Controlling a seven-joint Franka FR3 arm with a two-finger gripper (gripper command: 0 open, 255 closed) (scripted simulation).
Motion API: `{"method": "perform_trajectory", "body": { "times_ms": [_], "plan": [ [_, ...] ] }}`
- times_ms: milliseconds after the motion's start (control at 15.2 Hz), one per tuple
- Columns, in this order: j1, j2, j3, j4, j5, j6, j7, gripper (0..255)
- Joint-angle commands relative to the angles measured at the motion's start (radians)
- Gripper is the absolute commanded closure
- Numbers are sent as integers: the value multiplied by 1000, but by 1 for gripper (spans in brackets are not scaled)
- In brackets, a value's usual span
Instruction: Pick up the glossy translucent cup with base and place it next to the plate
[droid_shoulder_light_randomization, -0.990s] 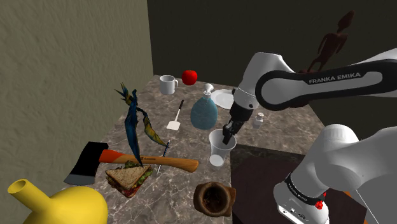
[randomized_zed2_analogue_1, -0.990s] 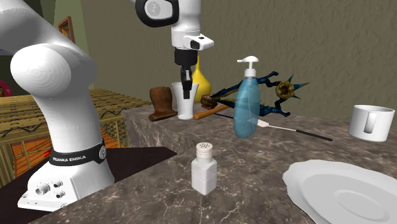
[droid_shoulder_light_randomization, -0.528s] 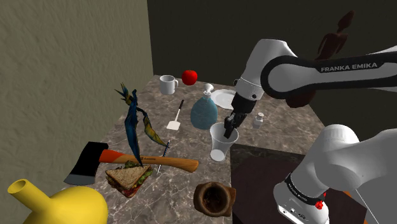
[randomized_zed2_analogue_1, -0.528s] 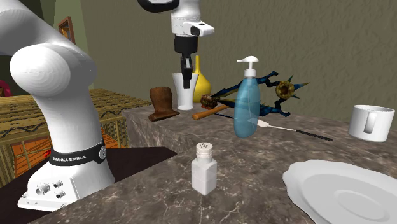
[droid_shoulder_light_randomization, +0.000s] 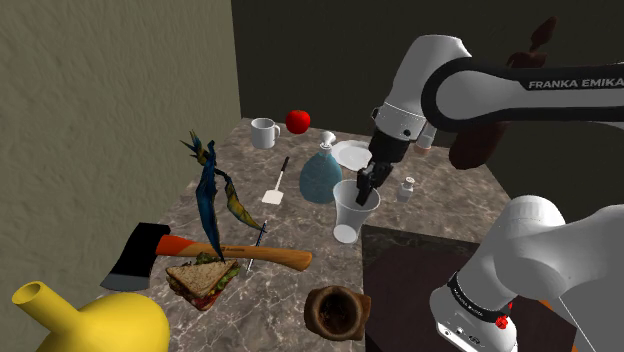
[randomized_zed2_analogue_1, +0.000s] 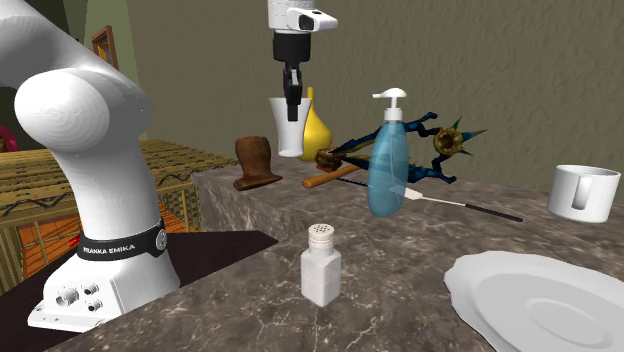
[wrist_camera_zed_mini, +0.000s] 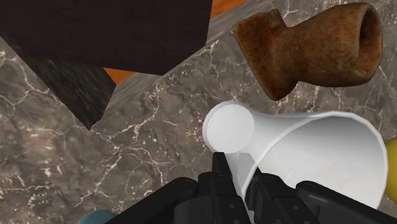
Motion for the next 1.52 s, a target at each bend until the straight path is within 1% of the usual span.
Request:
{"method": "perform_trajectory", "body": {
  "times_ms": [0,990,1452],
  "plan": [
    [-2,-4,-4,27,-7,-31,8,255],
    [-11,1,-28,226,-40,-219,58,255],
    [-78,-11,-190,227,-151,-280,-104,255]
  ]
}}
